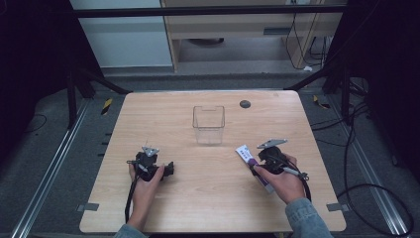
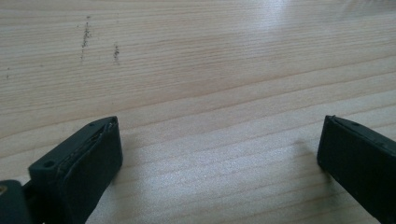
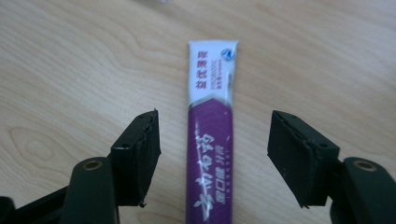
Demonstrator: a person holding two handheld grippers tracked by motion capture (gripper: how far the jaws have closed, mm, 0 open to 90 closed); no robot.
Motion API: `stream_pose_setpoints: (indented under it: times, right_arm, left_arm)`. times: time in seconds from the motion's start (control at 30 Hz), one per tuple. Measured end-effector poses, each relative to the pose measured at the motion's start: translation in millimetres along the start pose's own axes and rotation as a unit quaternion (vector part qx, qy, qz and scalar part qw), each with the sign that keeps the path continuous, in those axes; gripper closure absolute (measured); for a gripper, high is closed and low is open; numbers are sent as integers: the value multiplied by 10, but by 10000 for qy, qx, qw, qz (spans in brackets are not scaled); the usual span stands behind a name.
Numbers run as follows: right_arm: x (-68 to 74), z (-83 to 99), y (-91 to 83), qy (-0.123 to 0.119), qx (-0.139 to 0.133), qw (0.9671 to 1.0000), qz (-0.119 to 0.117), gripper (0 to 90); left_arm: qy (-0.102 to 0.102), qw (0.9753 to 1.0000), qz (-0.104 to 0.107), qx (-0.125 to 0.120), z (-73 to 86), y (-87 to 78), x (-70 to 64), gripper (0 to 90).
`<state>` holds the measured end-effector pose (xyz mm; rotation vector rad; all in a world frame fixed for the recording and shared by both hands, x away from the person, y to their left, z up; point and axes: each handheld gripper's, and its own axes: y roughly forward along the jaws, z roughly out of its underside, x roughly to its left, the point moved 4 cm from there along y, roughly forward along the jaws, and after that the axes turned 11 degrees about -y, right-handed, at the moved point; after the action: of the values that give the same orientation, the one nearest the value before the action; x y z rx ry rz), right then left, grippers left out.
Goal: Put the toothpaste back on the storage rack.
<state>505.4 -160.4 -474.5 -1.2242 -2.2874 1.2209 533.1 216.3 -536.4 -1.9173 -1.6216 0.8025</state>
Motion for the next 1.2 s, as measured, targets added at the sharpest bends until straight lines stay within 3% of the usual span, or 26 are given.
stream_pose_setpoints:
  times: [0.2, 0.43, 0.8, 0.97, 1.2]
  right_arm:
    - [103, 10, 30, -6, 309, 9995, -74, 440]
    - [130, 39, 135, 83, 490, 9985, -217, 456]
    - [17, -118, 308, 142, 686, 9972, -249, 377]
    - [4, -172, 440, 74, 921, 9956, -155, 404]
    - [-47, -235, 511, 119, 966, 9950, -207, 442]
  left_arm:
    - [45, 10000, 35, -5, 11, -13, 12, 0]
    - [-2, 10000, 15, -12, 22, -21, 10, 0]
    - [47, 10000, 36, -2, 12, -14, 17, 0]
    - [53, 10000, 34, 1, 12, -15, 17, 0]
    - [55, 10000, 33, 1, 12, -15, 18, 0]
